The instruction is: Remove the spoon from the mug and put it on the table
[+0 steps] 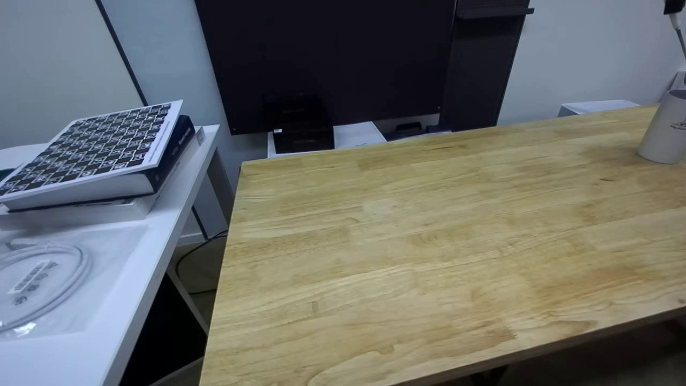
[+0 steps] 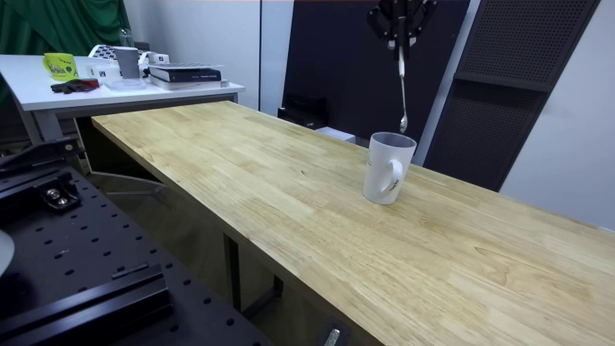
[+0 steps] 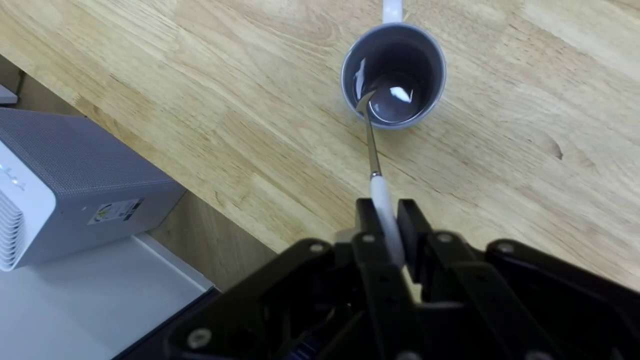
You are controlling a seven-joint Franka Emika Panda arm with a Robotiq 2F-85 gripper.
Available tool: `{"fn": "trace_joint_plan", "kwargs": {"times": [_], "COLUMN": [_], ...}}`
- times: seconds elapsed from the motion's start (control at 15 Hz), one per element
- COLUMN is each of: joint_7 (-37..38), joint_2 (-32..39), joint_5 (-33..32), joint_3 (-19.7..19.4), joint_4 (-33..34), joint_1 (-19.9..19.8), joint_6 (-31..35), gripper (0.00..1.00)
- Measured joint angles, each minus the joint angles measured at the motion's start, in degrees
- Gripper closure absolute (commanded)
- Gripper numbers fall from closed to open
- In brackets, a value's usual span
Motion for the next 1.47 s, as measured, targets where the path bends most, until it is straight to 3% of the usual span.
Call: {"fn": "trace_joint_plan", "kwargs": {"times": [0.47,1.0,1.2,1.47], "joint_7": [-5.36,-17.62,-20.14,-21.95], "joint_2": [-1.25,1.21,4.34,9.49], "joint_5": [5.26,25.25,31.93,35.90], "joint_3": [2.90,8.01,8.05,7.98], "joint_4": [2.38,-5.20,-5.66,-4.49], "joint_1": [-0.20,-2.72,-4.05,-5.73], "joint_6": [-3.32,0.73,-2.27,-9.16], "gripper": [0.96,0.96,0.96,0.96]}}
